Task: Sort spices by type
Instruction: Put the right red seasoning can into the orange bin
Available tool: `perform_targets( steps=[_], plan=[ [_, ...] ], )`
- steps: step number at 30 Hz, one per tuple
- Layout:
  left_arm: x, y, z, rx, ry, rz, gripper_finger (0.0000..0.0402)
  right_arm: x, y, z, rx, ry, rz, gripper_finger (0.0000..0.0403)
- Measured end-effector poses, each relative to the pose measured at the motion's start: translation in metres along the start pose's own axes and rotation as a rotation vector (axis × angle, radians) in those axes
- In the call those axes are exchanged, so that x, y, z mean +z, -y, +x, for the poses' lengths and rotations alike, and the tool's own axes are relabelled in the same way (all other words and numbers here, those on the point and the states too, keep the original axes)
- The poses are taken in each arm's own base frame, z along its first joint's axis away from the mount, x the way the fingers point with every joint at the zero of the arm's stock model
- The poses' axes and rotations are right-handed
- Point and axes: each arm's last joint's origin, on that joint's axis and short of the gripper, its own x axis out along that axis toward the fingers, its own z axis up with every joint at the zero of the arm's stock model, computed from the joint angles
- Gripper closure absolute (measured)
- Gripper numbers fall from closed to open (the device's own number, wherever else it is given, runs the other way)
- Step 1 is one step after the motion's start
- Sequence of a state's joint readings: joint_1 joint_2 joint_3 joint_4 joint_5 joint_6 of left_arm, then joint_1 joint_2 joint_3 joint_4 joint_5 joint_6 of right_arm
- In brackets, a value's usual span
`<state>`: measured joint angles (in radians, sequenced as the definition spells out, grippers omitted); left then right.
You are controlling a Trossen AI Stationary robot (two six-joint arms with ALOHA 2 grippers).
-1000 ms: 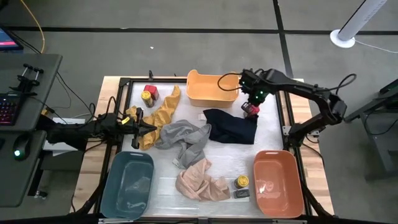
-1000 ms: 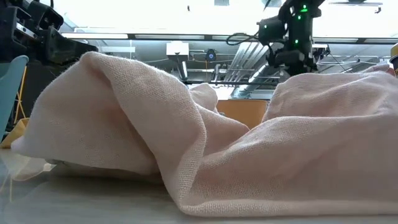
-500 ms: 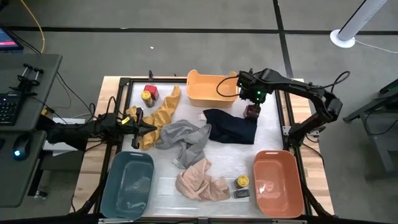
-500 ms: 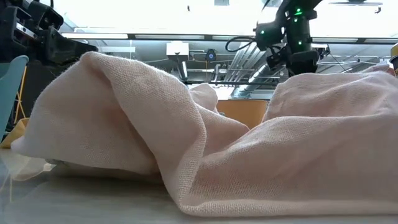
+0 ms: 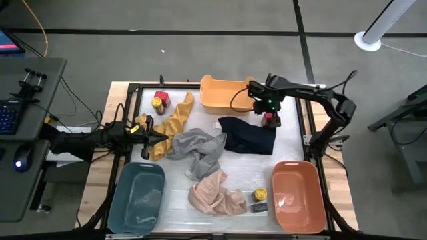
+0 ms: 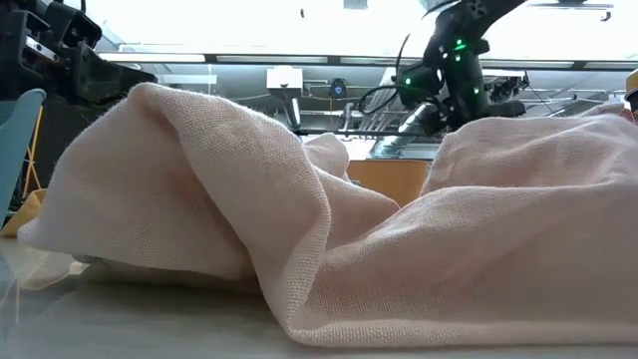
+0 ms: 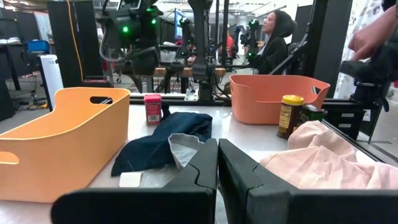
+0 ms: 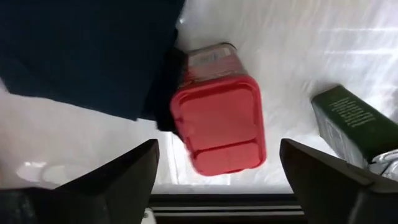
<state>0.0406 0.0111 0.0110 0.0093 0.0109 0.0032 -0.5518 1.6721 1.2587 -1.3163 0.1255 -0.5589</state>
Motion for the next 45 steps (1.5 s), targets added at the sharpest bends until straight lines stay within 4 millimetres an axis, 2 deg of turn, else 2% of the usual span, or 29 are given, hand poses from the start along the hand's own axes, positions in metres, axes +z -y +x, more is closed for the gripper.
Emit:
perform_targets(
  steps=[9, 16, 20, 23, 28, 33, 36, 39, 42, 45],
  plan=[
    [0.0, 0.0, 0.0, 0.0, 0.0, 0.0, 0.0401, 0.014, 0.005, 0.024, 0.023, -0.081, -0.023, 0.0086],
    [0.0, 0.0, 0.0, 0.0, 0.0, 0.0, 0.0401, 0.01, -0.001, 0.048, 0.047, -0.136, -0.012, 0.009],
    [0.0, 0.0, 0.0, 0.0, 0.0, 0.0, 0.0401, 0.01, -0.001, 0.046, 0.025, -0.13, 0.037, 0.0131],
    [0.0, 0.0, 0.0, 0.0, 0.0, 0.0, 0.0401, 0.009, 0.0, 0.036, -0.01, -0.071, 0.061, 0.0192],
    [0.0, 0.0, 0.0, 0.0, 0.0, 0.0, 0.0401, -0.006, -0.005, 0.012, -0.079, 0.0, 0.122, 0.0194],
    [0.0, 0.0, 0.0, 0.0, 0.0, 0.0, 0.0401, -0.04, -0.022, -0.025, -0.102, 0.105, 0.292, 0.0194],
    [0.0, 0.0, 0.0, 0.0, 0.0, 0.0, 0.0401, -0.063, -0.044, -0.049, -0.029, 0.248, 0.444, 0.0194],
    [0.0, 0.0, 0.0, 0.0, 0.0, 0.0, 0.0401, -0.082, -0.072, -0.071, 0.135, 0.441, 0.548, 0.0194],
    [0.0, 0.0, 0.0, 0.0, 0.0, 0.0, 0.0401, -0.096, -0.103, -0.09, 0.301, 0.6, 0.578, 0.0194],
    [0.0, 0.0, 0.0, 0.0, 0.0, 0.0, 0.0401, -0.109, -0.132, -0.1, 0.407, 0.649, 0.581, 0.0194]
  ],
)
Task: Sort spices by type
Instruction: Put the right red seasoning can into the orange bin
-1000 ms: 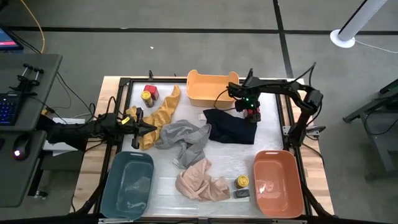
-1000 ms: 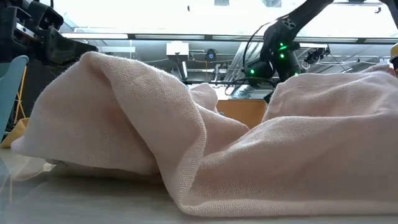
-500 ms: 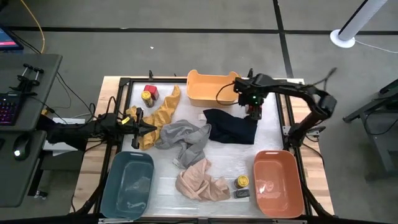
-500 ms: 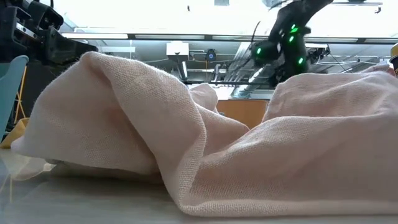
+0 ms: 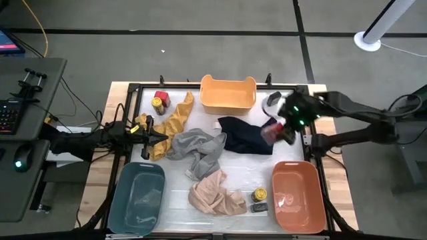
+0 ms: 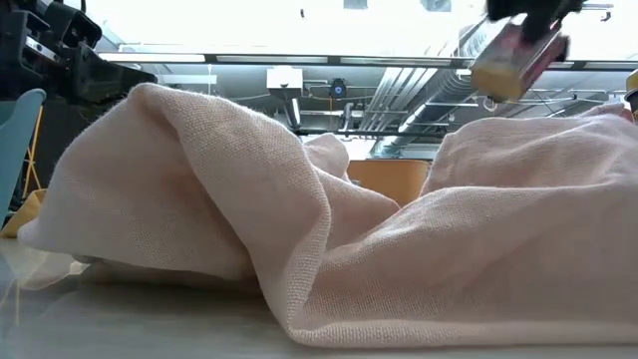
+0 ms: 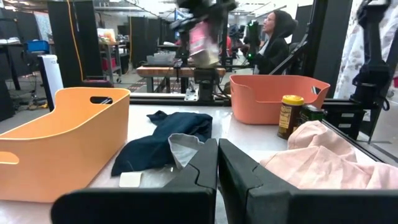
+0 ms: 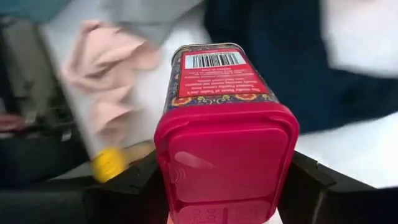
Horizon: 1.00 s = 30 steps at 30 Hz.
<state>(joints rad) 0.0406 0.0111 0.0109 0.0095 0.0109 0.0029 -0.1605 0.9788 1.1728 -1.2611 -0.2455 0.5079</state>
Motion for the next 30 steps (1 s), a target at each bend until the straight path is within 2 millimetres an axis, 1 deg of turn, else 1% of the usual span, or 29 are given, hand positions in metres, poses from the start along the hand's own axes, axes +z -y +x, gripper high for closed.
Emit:
perform_targets(
  steps=[3, 6, 10, 14, 18, 24, 28, 30],
  plan=[
    [0.0, 0.0, 0.0, 0.0, 0.0, 0.0, 0.0401, -0.022, -0.017, -0.003, 0.052, -0.08, 0.024, 0.0194],
    [0.0, 0.0, 0.0, 0.0, 0.0, 0.0, 0.0401, -0.041, -0.034, 0.001, 0.075, -0.205, 0.017, 0.0194],
    [0.0, 0.0, 0.0, 0.0, 0.001, 0.0, 0.0401, -0.059, -0.055, 0.016, 0.066, -0.359, -0.042, 0.0194],
    [0.0, 0.0, 0.0, 0.0, 0.0, 0.0, 0.0401, -0.073, -0.073, 0.037, -0.012, -0.478, -0.171, 0.0194],
    [0.0, 0.0, 0.0, 0.0, 0.0, 0.0, 0.0401, -0.08, -0.087, 0.067, -0.122, -0.551, -0.331, 0.0194],
    [0.0, 0.0, 0.0, 0.0, 0.0, 0.0, 0.0401, -0.081, -0.097, 0.113, -0.27, -0.623, -0.54, 0.0194],
    [0.0, 0.0, 0.0, 0.0, 0.0, 0.0, 0.0401, -0.082, -0.099, 0.133, -0.304, -0.689, -0.623, 0.0194],
    [0.0, 0.0, 0.0, 0.0, 0.001, 0.0, 0.0401, -0.084, -0.098, 0.141, -0.317, -0.712, -0.629, 0.0194]
  ],
)
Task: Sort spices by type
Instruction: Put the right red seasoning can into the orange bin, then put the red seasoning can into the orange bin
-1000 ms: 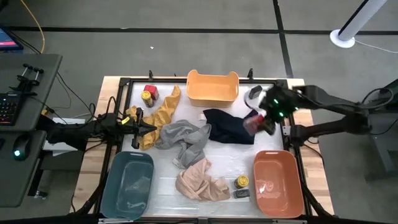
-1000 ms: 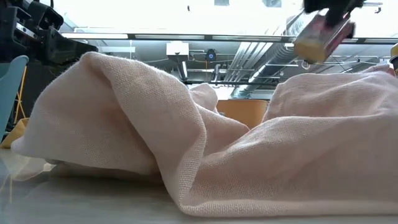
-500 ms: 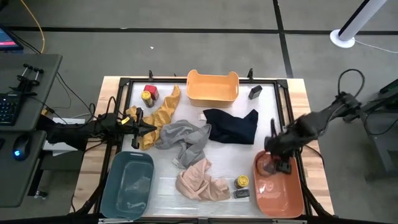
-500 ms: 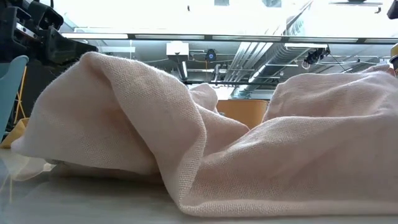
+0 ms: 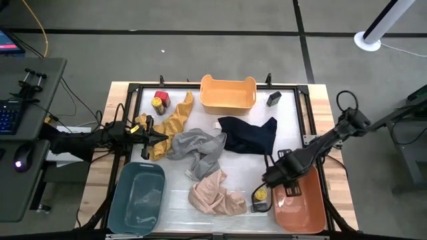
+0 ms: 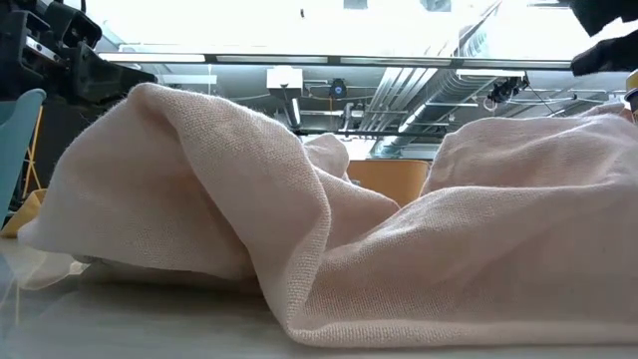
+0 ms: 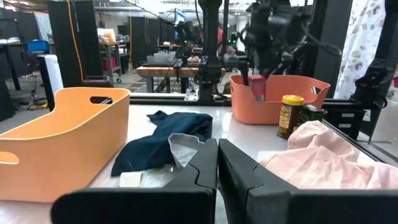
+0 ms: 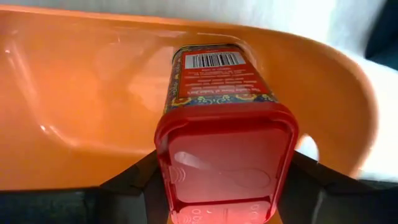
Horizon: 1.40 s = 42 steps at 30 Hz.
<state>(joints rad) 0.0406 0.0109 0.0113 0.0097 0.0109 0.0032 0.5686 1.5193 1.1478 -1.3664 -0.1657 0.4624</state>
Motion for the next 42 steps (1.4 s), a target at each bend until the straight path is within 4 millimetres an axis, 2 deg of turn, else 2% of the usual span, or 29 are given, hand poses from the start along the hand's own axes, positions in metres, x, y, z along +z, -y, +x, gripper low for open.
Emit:
perform_targets(
  steps=[5, 8, 22, 27, 34, 39, 42],
  plan=[
    [0.0, 0.0, 0.0, 0.0, 0.0, 0.0, 0.0401, -0.004, 0.006, 0.028, -0.011, -0.078, 0.081, 0.0182],
    [0.0, 0.0, 0.0, 0.0, 0.0, 0.0, 0.0401, -0.005, 0.01, 0.035, -0.033, -0.089, 0.12, 0.0162],
    [0.0, 0.0, 0.0, 0.0, 0.0, 0.0, 0.0401, 0.005, 0.006, 0.024, -0.024, 0.024, 0.045, 0.015],
    [0.0, 0.0, 0.0, 0.0, -0.001, 0.0, 0.0401, 0.002, 0.005, 0.007, -0.024, 0.081, 0.01, 0.0149],
    [0.0, 0.0, 0.0, 0.0, -0.001, 0.0, 0.0401, -0.021, 0.012, -0.037, -0.01, 0.199, 0.009, 0.0148],
    [0.0, 0.0, 0.0, 0.0, -0.001, 0.0, 0.0401, -0.028, 0.041, -0.068, -0.177, 0.464, 0.229, 0.0148],
    [0.0, 0.0, 0.0, 0.0, -0.001, 0.0, 0.0401, -0.023, 0.064, -0.077, -0.195, 0.529, 0.325, 0.0148]
  ],
)
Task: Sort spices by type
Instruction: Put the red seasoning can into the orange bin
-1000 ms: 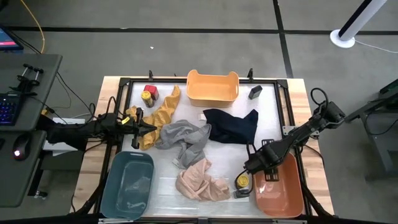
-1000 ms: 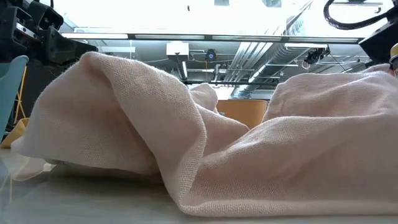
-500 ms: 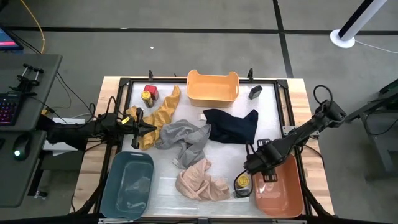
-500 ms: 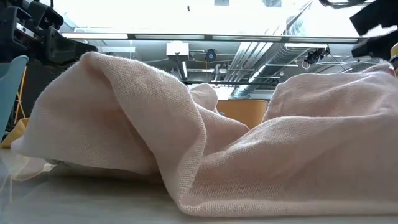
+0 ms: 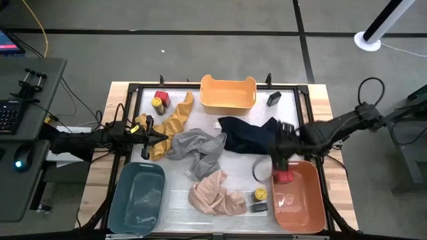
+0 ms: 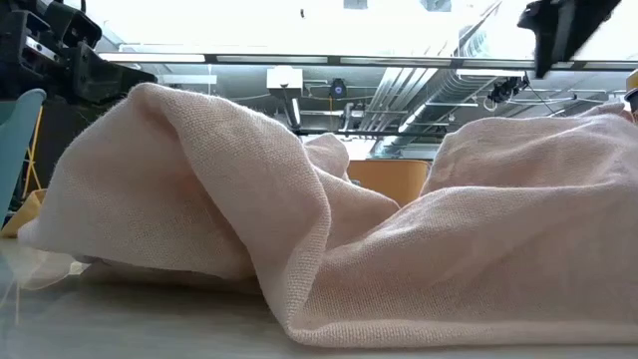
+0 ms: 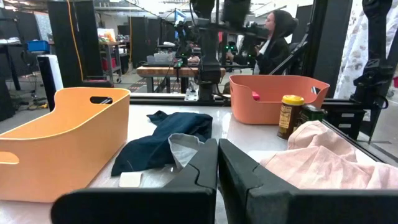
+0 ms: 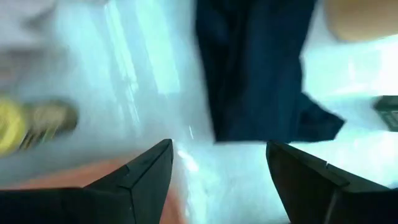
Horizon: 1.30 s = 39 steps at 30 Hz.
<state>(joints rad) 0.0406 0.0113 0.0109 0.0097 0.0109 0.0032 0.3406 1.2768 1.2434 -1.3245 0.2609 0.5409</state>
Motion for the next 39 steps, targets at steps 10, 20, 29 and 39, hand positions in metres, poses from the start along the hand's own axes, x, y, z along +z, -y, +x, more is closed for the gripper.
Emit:
perform_targets(
  steps=[10, 20, 29, 39],
  plan=[
    [0.0, 0.0, 0.0, 0.0, 0.0, 0.0, 0.0401, 0.043, 0.039, 0.009, 0.07, 0.198, 0.044, 0.0148],
    [0.0, 0.0, 0.0, 0.0, 0.0, 0.0, 0.0401, 0.069, 0.058, 0.009, 0.064, 0.418, 0.067, 0.0148],
    [0.0, 0.0, 0.0, 0.0, 0.0, 0.0, 0.0401, 0.104, 0.053, 0.02, 0.256, 0.764, 0.454, 0.0148],
    [0.029, 0.001, -0.004, -0.086, 0.298, -0.513, 0.0401, 0.141, 0.025, 0.045, 0.525, 0.898, 0.754, 0.0148]
  ],
)
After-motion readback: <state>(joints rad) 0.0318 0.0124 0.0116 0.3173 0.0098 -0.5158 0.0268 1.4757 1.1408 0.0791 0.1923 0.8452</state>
